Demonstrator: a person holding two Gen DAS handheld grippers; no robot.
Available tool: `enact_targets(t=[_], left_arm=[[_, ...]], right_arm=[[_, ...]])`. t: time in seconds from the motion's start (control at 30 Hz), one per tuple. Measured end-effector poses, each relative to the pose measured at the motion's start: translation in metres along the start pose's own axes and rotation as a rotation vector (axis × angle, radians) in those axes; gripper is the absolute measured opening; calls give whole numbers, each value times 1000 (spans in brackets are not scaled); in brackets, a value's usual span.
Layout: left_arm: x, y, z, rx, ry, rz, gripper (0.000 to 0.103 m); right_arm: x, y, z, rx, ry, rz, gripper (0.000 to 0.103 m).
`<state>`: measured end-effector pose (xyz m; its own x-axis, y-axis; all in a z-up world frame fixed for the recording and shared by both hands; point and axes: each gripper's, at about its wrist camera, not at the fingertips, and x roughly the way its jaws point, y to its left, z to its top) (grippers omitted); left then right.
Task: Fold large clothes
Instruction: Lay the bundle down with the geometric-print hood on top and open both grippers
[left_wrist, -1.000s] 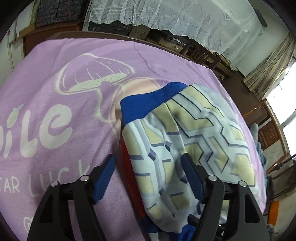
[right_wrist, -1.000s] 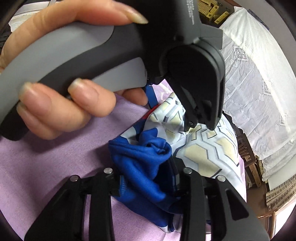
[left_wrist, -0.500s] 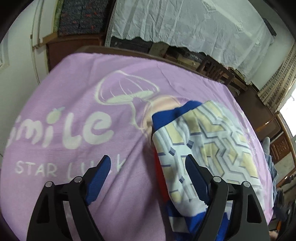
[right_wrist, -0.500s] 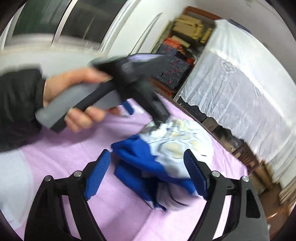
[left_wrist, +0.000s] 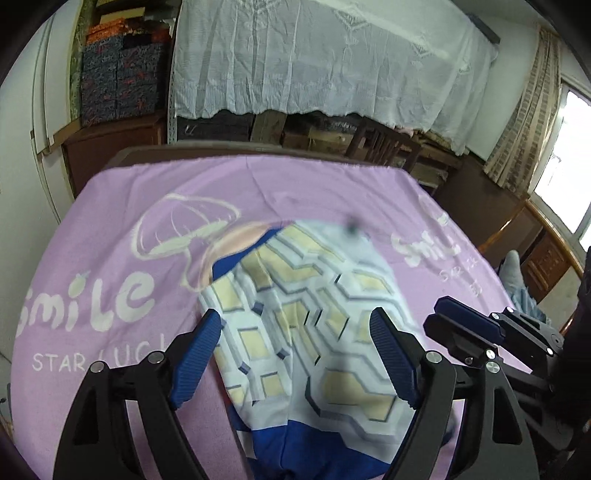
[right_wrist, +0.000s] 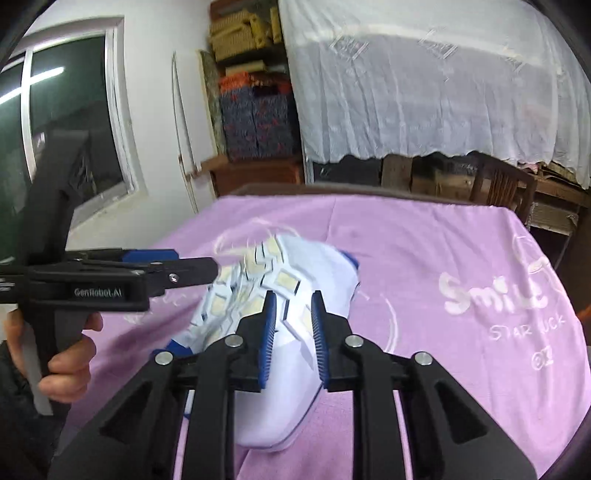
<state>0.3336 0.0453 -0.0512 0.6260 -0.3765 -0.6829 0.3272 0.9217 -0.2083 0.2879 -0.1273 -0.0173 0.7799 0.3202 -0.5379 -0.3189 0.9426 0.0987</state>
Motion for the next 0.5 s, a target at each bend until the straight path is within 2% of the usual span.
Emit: enact_targets(t=[0.13,0.2,0.27,0.5], left_arm=[[32,19,-20,-42,84,-1,85],[39,29,-26,-80,107,-35,86],[42,33,-27,-100,115,-49,89],[50,32,-31,-69,113,0,98]], right_arm=[[21,17,-25,-32,41,2,19],[26,20,-31,-51,45,0,19],[29,19,-35,-46,46,7,19],[37,9,-36,-6,63,36,19]])
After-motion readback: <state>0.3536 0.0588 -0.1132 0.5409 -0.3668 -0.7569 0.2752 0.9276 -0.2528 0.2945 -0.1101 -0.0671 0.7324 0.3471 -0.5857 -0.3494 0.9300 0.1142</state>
